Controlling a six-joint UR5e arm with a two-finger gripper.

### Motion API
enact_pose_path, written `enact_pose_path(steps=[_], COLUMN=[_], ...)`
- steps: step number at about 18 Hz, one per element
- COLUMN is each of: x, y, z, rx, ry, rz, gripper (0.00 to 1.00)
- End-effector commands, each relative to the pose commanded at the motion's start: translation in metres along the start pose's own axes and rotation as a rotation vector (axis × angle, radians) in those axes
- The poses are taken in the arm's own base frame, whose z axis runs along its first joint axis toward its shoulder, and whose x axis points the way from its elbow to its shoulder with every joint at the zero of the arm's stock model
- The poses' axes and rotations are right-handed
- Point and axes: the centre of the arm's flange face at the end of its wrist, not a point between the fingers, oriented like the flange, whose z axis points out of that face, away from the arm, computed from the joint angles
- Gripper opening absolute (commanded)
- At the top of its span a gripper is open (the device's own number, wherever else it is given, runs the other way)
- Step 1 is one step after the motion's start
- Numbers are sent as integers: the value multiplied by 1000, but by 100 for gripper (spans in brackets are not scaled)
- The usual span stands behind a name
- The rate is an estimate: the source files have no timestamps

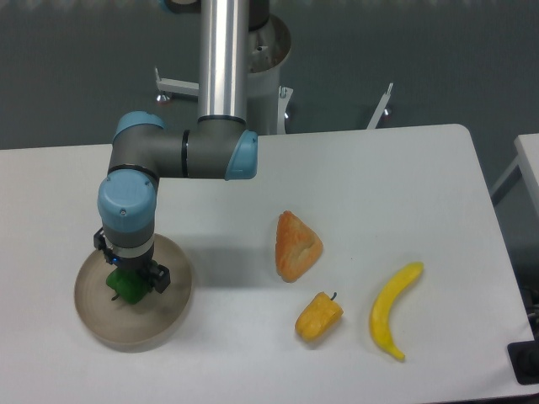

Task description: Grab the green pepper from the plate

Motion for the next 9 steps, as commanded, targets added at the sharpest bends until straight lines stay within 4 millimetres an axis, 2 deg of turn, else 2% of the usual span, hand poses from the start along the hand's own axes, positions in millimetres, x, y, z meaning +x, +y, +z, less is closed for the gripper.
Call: enact_pose_path(steps=[3, 9], x=[0, 2], y=[0, 0], z=[-1, -6], rx=[2, 7], ry=[1, -1], rz=[2, 6], gripper=[63, 55])
